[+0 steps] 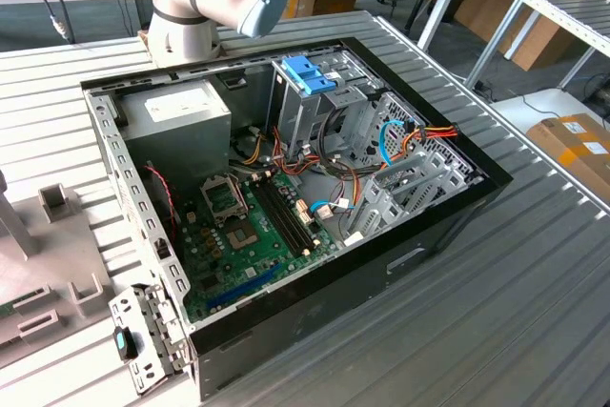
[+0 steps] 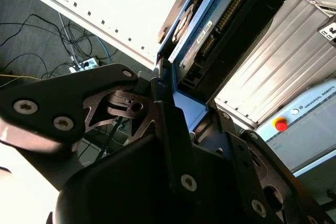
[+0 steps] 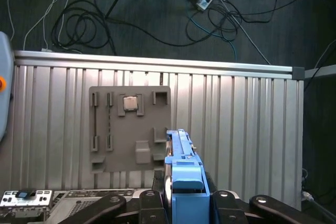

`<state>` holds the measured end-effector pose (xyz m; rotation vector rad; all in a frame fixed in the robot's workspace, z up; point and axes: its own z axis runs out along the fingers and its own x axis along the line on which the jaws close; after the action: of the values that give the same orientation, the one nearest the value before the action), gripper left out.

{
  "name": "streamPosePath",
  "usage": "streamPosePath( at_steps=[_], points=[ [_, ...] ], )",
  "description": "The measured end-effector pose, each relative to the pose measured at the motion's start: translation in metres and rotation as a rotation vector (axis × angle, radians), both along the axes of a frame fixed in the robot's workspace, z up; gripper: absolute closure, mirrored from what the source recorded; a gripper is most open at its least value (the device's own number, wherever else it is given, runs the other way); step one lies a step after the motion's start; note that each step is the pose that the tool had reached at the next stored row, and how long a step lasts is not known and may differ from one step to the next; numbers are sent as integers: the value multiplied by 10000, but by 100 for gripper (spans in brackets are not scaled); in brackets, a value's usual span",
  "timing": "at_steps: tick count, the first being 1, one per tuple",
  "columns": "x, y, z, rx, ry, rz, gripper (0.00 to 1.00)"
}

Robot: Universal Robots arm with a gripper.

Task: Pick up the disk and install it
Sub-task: 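Pick up the disk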

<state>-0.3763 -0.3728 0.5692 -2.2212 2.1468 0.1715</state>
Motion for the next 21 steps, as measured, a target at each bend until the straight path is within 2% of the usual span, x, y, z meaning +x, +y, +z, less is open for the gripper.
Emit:
streamPosePath(
  at_steps=[21],
  points=[
    [64,-50,-28,-1,-1,0,63]
  ],
)
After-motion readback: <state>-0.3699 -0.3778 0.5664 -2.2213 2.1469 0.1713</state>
